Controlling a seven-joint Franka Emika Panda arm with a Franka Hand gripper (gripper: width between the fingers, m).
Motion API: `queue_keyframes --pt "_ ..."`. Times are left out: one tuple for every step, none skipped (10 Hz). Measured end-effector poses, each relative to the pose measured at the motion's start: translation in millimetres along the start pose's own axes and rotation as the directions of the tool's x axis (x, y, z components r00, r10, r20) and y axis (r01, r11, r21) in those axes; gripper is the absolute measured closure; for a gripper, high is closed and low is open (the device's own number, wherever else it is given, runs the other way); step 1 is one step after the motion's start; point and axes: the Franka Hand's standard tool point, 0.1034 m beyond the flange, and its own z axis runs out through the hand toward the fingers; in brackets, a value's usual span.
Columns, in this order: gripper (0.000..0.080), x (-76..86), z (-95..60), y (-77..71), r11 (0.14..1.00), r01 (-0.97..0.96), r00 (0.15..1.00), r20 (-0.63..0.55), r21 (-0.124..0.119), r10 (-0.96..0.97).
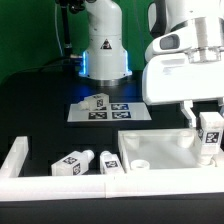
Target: Assemble one leg
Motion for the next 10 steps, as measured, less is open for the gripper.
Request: queue_keyframes --pt "0.0514 -2.4 1.6 -2.6 1.0 0.005 1.0 0.004 0.001 -0.005" --pt "0.0514 -3.2 2.5 -2.1 1.0 0.005 1.0 0.004 0.0 -0.005" --pt "0.0514 -4.0 2.7 -1.4 1.0 0.007 1.0 0.005 -0.001 -0.007" --pt "0.0514 -5.3 4.0 -0.8 1.0 0.007 1.0 0.005 -0.002 -0.007" --pt "0.0514 -9.1 7.2 -0.9 1.0 0.009 1.0 0.011 -0.003 -0.009" --pt "0.0514 -10.3 9.0 -0.8 1.0 0.01 1.0 0.008 -0.004 -0.01" --pt "0.0514 -11.4 10.4 -0.6 1.0 0.011 1.0 0.005 -0.005 -0.011" --pt "0.0514 -10.9 10.7 0.2 1.0 0.012 1.0 -0.003 -0.006 -0.012" --pt "0.0514 -11.0 10.6 2.1 1.0 0.015 1.0 -0.006 -0.008 -0.016" --pt "0.0514 -11.2 10.7 1.8 1.0 0.016 1.0 -0.005 -0.008 -0.016"
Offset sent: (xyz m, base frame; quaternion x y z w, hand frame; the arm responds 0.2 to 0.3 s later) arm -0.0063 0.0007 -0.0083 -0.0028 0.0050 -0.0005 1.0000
